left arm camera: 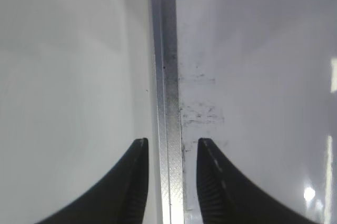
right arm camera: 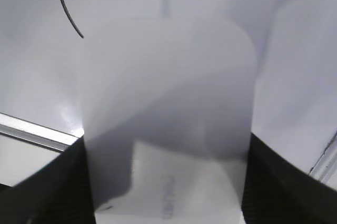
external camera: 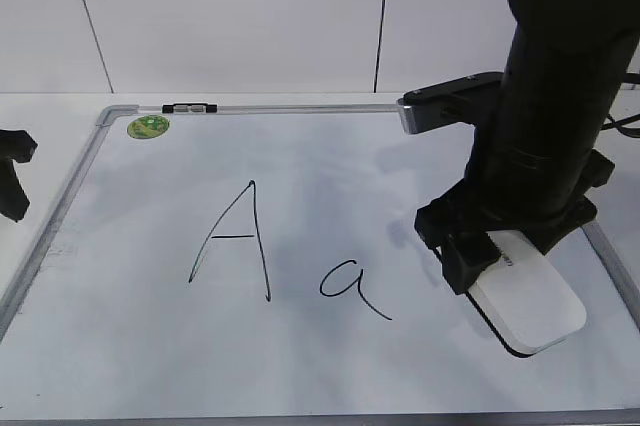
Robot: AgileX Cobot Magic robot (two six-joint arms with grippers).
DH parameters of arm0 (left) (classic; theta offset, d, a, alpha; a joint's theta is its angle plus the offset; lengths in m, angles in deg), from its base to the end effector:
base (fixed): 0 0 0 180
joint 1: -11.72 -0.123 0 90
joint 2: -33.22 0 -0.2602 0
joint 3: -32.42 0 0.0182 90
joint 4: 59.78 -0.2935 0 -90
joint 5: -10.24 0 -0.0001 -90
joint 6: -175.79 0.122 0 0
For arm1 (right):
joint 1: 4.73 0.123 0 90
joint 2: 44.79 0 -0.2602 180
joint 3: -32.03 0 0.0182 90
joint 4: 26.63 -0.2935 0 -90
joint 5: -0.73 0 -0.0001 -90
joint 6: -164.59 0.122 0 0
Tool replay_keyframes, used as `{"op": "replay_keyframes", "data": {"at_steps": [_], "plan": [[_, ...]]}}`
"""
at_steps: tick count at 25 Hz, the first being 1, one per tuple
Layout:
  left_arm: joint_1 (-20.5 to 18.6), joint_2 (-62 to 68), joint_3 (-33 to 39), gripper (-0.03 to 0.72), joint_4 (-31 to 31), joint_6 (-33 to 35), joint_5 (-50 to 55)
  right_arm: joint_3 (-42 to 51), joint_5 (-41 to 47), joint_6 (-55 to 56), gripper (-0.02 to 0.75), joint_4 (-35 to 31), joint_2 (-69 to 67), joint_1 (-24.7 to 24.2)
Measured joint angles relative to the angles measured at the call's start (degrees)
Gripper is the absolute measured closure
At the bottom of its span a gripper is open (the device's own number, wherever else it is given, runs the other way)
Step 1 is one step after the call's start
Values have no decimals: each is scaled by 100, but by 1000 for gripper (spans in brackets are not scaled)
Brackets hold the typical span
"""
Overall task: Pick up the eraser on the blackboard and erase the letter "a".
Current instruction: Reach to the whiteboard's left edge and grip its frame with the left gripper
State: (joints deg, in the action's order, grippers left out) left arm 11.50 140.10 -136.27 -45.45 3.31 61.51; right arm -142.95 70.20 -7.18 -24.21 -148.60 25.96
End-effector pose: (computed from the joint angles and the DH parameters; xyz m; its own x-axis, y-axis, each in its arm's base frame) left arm 0.3665 -0.0222 0.1320 -0.9807 -0.0305 -0.1929 0.0078 0.9809 -0.1946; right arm 0.3029 0.1741 0.1763 -0.9178 -0.3955 -0.0348 -0.3943 0.9183 -0.0353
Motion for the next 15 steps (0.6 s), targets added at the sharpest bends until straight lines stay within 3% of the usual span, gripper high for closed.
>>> {"op": "replay_keyframes", "data": {"at_steps": [15], "plan": [[0, 797, -202, 454, 56, 0, -84, 0, 0, -44, 210, 0, 0, 0]]}}
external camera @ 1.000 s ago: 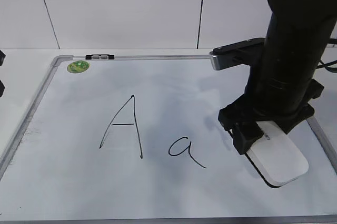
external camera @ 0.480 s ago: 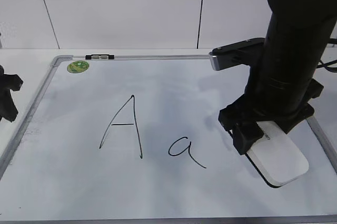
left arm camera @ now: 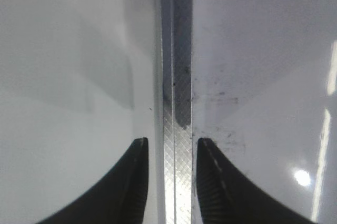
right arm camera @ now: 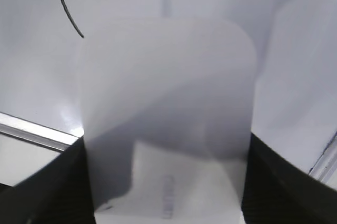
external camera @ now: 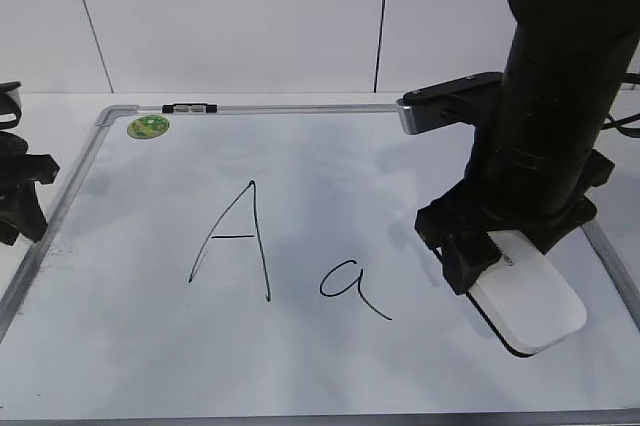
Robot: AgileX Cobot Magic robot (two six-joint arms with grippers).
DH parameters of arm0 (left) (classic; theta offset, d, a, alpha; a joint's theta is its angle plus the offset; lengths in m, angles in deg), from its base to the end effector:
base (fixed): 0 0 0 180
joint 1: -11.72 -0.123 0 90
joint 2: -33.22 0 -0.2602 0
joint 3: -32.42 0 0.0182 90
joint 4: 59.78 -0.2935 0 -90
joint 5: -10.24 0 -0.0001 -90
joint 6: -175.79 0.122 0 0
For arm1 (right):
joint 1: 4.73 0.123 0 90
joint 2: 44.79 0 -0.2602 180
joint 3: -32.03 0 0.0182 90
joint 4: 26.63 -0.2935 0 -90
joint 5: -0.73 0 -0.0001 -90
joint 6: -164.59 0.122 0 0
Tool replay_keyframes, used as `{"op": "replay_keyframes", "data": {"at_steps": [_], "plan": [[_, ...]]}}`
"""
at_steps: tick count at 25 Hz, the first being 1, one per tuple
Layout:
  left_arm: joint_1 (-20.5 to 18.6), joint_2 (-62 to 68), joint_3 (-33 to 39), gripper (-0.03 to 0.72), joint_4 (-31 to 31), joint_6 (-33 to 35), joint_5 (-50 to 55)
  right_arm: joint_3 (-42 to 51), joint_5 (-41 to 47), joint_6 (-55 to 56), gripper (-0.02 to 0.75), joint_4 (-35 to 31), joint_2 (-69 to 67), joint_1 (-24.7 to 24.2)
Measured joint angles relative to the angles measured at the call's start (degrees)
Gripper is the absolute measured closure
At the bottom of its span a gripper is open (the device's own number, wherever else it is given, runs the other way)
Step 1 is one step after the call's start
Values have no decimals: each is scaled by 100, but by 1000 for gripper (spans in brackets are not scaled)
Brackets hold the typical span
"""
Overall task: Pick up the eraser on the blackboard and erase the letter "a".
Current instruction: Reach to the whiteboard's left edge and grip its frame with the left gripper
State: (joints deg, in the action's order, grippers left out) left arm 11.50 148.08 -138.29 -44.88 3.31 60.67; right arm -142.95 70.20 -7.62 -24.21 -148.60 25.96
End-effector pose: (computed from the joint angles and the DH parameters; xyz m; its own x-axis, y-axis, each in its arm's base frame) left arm 0.3758 -0.0228 0.0905 -0.9938 -0.0397 -0.1039 -0.0182 0.9794 -0.2009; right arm 0.3029 0.1741 0.1763 -0.9148 -0.4025 -0.0345 -0.4014 0.9152 -0.0356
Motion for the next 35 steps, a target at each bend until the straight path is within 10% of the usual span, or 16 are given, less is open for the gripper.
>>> {"op": "replay_keyframes", "data": {"at_steps": [35], "plan": [[0, 199, -53, 454, 3, 0, 507, 0, 0, -35, 210, 10, 0, 0]]}}
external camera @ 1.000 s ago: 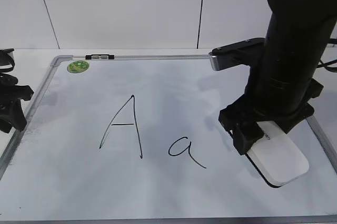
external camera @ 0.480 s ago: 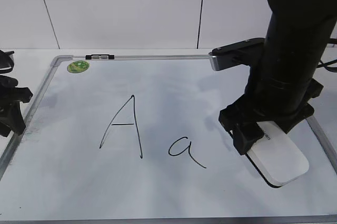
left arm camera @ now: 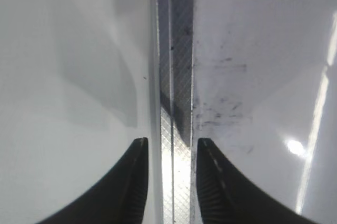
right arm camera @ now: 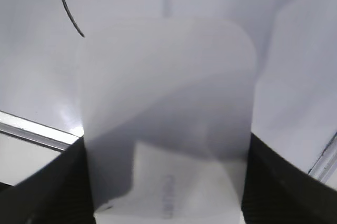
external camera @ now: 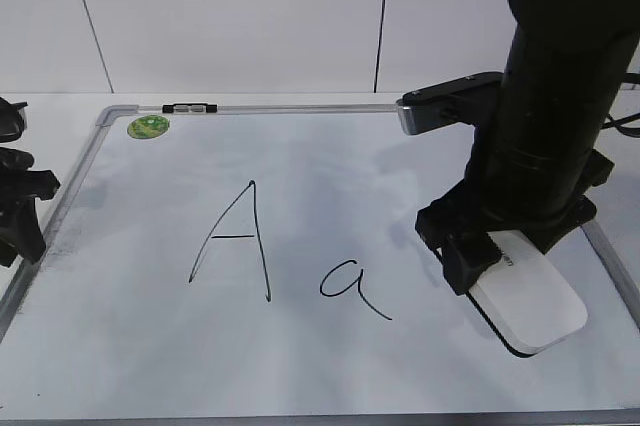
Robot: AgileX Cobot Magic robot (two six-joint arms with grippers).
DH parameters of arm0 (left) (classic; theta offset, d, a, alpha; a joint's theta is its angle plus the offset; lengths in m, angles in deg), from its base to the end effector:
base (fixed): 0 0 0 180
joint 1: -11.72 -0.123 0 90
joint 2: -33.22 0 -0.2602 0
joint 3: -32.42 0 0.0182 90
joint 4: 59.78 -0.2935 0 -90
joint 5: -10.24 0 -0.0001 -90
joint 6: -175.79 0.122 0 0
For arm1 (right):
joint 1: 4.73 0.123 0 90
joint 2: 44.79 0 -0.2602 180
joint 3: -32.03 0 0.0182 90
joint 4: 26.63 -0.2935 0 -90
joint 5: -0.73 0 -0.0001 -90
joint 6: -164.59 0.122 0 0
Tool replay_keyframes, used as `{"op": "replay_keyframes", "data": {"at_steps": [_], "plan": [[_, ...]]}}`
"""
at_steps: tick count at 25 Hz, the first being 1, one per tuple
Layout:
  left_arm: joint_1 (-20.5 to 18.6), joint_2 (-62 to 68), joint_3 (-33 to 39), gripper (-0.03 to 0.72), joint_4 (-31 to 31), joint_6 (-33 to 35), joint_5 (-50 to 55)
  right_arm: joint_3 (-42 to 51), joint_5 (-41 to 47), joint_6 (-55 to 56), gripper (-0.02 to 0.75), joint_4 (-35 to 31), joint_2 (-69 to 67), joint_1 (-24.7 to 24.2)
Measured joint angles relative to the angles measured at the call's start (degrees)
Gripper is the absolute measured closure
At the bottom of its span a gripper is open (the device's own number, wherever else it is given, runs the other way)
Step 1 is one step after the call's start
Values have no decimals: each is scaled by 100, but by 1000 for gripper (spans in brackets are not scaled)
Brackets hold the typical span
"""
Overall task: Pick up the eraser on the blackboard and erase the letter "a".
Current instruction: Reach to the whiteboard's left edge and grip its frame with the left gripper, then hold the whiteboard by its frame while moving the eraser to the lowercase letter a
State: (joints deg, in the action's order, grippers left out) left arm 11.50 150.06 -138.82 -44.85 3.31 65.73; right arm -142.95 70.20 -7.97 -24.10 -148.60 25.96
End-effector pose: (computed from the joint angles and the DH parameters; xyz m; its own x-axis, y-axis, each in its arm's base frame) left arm 0.3664 -0.0245 0.0799 -0.9997 -0.0221 0.0069 -0.0230 0.9770 -0.2122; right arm 0.3030 0.1740 0.1763 -0.9120 -0.4087 -0.0345 -0.4075 0.9124 -0.0376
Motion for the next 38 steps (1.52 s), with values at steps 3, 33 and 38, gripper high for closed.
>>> {"op": "replay_keyframes", "data": {"at_steps": [3, 33, 38], "plan": [[0, 0, 0, 454, -11, 0, -1, 0, 0, -11, 210, 0, 0, 0], [0, 0, 0, 454, -50, 0, -74, 0, 0, -18, 210, 0, 0, 0], [0, 0, 0, 454, -50, 0, -110, 0, 0, -18, 210, 0, 0, 0]]}}
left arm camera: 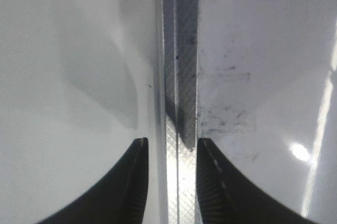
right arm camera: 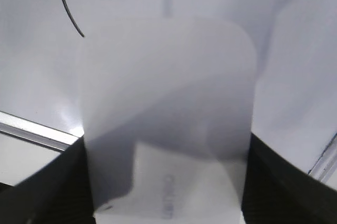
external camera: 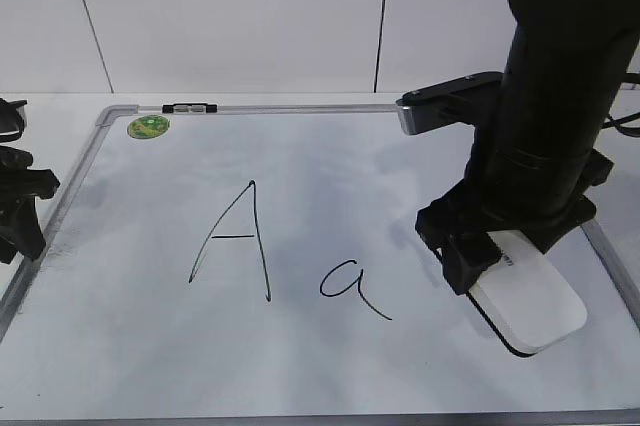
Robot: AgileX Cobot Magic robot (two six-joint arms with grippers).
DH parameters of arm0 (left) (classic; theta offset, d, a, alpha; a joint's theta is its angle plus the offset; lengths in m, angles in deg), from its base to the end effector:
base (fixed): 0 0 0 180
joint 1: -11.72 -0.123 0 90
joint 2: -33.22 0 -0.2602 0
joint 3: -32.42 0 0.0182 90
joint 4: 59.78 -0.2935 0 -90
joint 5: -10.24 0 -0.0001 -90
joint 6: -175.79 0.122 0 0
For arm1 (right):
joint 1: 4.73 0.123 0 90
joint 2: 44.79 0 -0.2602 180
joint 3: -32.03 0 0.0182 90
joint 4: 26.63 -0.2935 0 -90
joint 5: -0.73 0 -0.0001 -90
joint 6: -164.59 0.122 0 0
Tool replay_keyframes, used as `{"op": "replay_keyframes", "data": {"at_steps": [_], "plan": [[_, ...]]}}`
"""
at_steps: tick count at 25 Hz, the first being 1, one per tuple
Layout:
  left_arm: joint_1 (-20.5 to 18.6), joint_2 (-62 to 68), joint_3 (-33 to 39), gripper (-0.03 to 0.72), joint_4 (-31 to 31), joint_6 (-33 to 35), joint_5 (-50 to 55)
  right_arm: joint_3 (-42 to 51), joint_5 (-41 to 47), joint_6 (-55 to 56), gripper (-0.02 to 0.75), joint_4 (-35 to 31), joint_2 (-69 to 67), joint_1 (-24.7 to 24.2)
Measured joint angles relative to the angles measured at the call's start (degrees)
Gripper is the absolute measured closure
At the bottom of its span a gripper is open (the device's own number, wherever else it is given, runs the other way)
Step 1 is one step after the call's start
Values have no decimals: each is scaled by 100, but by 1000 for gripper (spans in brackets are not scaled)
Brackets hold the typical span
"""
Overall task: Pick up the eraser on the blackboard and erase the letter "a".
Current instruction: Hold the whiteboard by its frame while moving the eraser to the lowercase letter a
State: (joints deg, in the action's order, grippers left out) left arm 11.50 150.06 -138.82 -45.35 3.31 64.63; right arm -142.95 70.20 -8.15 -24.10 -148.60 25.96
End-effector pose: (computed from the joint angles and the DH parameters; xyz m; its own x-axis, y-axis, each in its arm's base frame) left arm 0.3686 -0.0233 0.0797 -0.9997 -0.0209 -0.0119 -0.0181 0.9791 -0.2028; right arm 0.3030 0.1740 0.1763 -0.9107 -0.4116 -0.0344 -0.4103 0.9111 -0.0377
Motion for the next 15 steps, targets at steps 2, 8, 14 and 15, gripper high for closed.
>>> {"op": "replay_keyframes", "data": {"at_steps": [2, 8, 14, 15], "plan": [[0, 11, 0, 454, 0, 0, 0, 0, 0, 0, 210, 0, 0, 0], [0, 130, 0, 454, 0, 0, 0, 0, 0, 0, 210, 11, 0, 0], [0, 130, 0, 468, 0, 0, -4, 0, 0, 0, 210, 19, 0, 0], [0, 142, 0, 479, 0, 0, -4, 0, 0, 0, 210, 19, 0, 0]]}}
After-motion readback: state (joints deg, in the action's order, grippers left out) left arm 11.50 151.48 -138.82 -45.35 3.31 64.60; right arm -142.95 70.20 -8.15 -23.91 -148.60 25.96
